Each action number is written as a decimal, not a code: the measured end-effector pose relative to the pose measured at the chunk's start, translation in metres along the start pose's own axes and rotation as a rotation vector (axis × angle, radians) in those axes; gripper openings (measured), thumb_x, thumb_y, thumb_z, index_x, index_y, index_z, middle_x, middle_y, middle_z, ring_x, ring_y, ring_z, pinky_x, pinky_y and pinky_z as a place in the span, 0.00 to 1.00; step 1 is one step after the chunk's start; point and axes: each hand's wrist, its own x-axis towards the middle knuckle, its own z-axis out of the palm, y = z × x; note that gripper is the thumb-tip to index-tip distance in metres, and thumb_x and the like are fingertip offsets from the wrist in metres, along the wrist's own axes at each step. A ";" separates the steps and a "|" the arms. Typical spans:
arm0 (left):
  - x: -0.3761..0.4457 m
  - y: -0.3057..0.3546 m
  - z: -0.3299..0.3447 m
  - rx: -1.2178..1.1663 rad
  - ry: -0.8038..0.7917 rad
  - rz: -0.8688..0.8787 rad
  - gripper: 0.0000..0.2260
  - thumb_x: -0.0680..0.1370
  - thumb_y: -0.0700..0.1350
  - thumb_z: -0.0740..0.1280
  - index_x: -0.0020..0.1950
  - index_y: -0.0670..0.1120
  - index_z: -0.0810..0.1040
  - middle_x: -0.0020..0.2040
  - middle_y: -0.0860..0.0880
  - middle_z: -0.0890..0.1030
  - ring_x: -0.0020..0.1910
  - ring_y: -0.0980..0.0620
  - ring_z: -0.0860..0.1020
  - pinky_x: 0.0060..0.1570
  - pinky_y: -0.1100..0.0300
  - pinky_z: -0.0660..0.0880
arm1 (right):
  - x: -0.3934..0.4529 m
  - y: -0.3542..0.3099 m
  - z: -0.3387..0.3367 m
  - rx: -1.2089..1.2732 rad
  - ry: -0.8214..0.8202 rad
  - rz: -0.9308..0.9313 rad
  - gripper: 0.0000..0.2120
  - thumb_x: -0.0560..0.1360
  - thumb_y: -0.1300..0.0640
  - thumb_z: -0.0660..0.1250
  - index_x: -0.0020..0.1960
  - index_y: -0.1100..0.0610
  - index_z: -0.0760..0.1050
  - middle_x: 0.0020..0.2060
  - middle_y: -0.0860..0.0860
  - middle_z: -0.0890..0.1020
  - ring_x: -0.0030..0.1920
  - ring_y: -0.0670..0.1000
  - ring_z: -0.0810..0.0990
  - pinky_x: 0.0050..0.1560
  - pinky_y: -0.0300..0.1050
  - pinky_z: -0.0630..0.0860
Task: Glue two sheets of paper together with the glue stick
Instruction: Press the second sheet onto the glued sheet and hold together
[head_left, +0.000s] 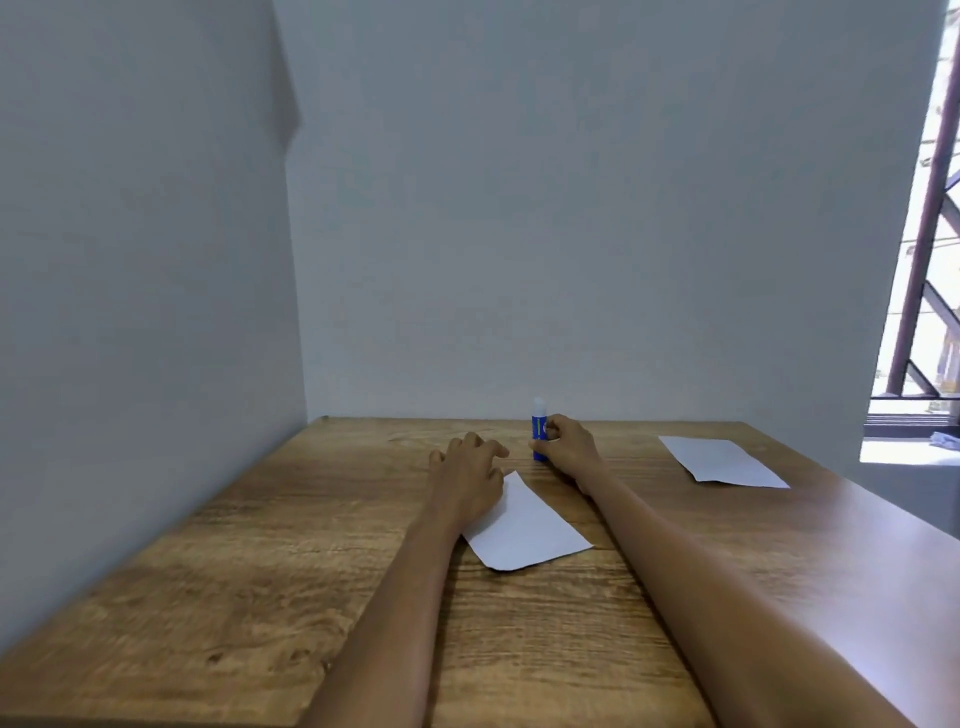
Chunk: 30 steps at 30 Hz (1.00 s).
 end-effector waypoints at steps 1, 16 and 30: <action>0.000 0.000 0.000 0.000 0.000 -0.001 0.16 0.79 0.44 0.57 0.66 0.51 0.72 0.66 0.49 0.71 0.67 0.49 0.66 0.66 0.49 0.59 | 0.001 0.000 0.000 -0.003 0.008 -0.005 0.05 0.74 0.62 0.69 0.47 0.58 0.72 0.36 0.48 0.74 0.45 0.51 0.73 0.36 0.37 0.66; -0.008 0.022 -0.009 -0.050 0.206 0.089 0.16 0.78 0.41 0.59 0.65 0.51 0.73 0.63 0.50 0.73 0.64 0.50 0.70 0.60 0.54 0.62 | -0.015 0.006 -0.064 -0.095 -0.083 0.147 0.34 0.73 0.62 0.67 0.75 0.59 0.55 0.71 0.59 0.67 0.70 0.57 0.68 0.65 0.47 0.66; 0.050 0.234 0.048 -1.098 -0.298 -0.525 0.17 0.79 0.36 0.57 0.68 0.39 0.66 0.63 0.39 0.70 0.63 0.43 0.69 0.61 0.54 0.68 | -0.028 0.100 -0.197 -0.720 0.211 0.353 0.20 0.77 0.55 0.58 0.67 0.59 0.72 0.67 0.59 0.72 0.67 0.60 0.68 0.65 0.51 0.67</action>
